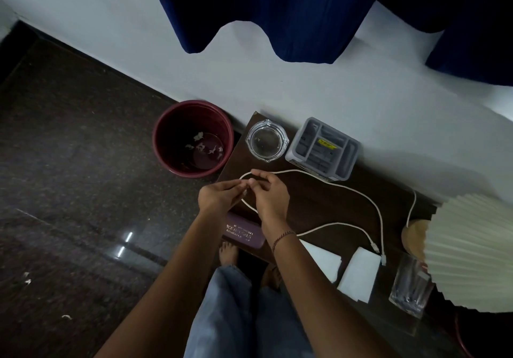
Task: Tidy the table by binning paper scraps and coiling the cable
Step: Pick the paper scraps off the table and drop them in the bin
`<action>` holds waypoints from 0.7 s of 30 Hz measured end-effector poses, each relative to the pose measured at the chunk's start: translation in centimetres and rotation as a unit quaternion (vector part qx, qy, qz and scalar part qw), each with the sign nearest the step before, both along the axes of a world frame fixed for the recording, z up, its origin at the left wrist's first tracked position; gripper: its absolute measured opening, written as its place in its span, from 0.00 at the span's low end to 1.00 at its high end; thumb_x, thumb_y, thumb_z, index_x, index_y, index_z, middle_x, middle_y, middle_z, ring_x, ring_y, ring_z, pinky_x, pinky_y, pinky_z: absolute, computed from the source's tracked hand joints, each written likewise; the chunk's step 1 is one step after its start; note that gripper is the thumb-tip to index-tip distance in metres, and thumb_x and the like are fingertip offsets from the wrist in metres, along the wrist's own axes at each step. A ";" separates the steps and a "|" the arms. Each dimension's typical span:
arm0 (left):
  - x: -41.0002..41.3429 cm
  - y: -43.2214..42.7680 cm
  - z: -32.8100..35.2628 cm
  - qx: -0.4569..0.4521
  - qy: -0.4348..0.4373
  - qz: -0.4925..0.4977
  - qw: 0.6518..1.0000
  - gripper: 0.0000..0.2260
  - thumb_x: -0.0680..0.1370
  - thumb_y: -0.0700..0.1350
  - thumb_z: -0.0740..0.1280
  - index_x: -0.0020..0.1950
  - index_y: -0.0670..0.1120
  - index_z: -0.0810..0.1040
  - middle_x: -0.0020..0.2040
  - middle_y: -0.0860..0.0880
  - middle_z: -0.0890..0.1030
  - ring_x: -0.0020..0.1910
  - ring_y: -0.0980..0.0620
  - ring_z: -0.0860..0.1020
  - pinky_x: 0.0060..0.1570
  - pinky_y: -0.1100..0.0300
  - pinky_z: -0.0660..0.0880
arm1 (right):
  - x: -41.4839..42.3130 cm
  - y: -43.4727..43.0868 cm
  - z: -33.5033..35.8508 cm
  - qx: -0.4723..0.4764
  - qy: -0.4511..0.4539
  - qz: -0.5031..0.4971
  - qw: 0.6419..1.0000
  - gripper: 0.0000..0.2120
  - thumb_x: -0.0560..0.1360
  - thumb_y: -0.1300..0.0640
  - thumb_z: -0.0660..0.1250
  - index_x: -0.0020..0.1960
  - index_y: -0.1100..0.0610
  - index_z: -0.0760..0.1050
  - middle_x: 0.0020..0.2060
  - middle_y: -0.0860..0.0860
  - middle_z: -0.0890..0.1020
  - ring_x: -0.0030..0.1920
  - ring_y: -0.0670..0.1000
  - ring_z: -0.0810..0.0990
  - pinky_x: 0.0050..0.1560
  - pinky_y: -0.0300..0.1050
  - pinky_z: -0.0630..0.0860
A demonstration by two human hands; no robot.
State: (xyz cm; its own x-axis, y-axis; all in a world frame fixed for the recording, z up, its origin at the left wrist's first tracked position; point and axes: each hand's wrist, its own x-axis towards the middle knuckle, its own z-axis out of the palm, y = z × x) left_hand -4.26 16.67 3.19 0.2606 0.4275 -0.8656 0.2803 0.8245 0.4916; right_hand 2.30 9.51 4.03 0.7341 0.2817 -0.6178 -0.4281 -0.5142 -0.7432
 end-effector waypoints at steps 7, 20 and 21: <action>0.9 5.4 1.0 0.098 0.056 0.130 0.985 0.12 0.72 0.30 0.67 0.55 0.30 0.77 0.47 0.35 0.81 0.38 0.47 0.80 0.40 0.65 0.80 | 2.2 -1.5 -0.4 0.025 0.058 -0.044 0.997 0.13 0.77 0.65 0.56 0.46 0.51 0.76 0.39 0.49 0.82 0.40 0.42 0.78 0.40 0.37 0.71; 1.1 9.8 0.5 0.021 0.075 0.070 0.994 0.17 0.80 0.39 0.56 0.68 0.37 0.67 0.67 0.37 0.72 0.65 0.42 0.73 0.54 0.53 0.73 | 1.6 -4.9 -2.6 -0.109 0.001 0.054 0.993 0.11 0.74 0.67 0.61 0.49 0.57 0.79 0.44 0.52 0.80 0.46 0.50 0.79 0.56 0.54 0.77; 1.2 9.2 0.4 0.011 0.077 0.061 0.995 0.17 0.80 0.39 0.56 0.68 0.37 0.67 0.67 0.37 0.73 0.65 0.42 0.73 0.54 0.53 0.72 | 1.6 -5.0 -2.7 -0.124 -0.014 0.075 0.989 0.10 0.74 0.67 0.61 0.49 0.58 0.79 0.46 0.54 0.81 0.48 0.52 0.79 0.55 0.53 0.77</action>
State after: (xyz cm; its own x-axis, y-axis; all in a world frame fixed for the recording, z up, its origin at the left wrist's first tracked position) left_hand -3.01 25.90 3.63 0.0709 0.4681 -0.8808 0.2510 0.8462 0.4700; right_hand 3.92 4.53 1.34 0.7138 0.2309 -0.6612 -0.3143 -0.7381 -0.5970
